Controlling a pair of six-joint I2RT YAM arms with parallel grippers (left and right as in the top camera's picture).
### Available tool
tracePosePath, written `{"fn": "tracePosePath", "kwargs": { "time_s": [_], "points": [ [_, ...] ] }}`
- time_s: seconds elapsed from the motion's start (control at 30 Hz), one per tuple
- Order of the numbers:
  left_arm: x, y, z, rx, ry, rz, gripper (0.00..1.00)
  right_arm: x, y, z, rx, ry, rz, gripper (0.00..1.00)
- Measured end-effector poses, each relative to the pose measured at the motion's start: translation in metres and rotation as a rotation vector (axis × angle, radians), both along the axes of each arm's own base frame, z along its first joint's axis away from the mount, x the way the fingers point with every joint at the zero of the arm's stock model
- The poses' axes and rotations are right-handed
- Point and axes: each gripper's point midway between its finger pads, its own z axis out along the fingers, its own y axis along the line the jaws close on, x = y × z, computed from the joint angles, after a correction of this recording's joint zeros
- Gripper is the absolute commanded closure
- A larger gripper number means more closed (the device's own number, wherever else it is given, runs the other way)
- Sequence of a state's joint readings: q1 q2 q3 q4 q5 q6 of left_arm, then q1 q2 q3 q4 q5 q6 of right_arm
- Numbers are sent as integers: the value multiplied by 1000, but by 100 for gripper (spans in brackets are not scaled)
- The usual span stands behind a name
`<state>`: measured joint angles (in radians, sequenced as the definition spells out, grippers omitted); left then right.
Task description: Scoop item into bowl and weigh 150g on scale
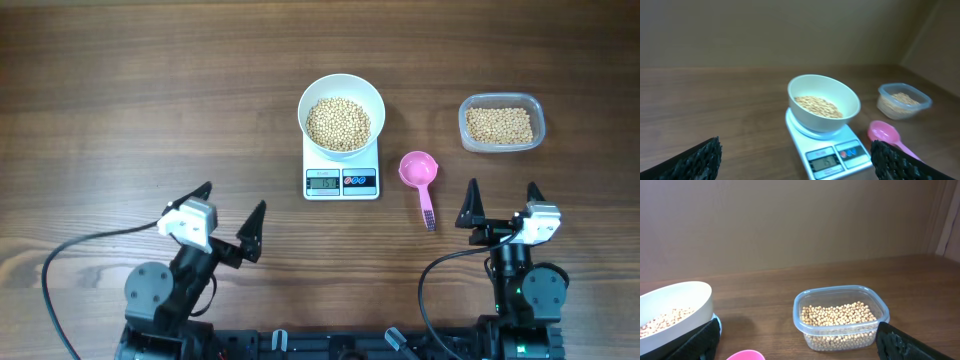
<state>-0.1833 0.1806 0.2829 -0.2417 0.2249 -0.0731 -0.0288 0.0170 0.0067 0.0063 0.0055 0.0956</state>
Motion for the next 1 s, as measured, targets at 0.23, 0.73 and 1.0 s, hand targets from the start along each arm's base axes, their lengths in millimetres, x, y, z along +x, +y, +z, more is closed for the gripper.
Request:
{"fn": "tracePosePath", "kwargs": {
  "time_s": [0.23,0.73,1.0],
  "points": [
    [4,23,3,-14,-101,99,0,0,0,0,-4,0,0,0],
    [15,43,-6,-51,-250,187,0,0,0,0,-5,0,0,0],
    [18,47,-37,-54,-119,215,0,0,0,0,-8,0,0,1]
  ]
}}
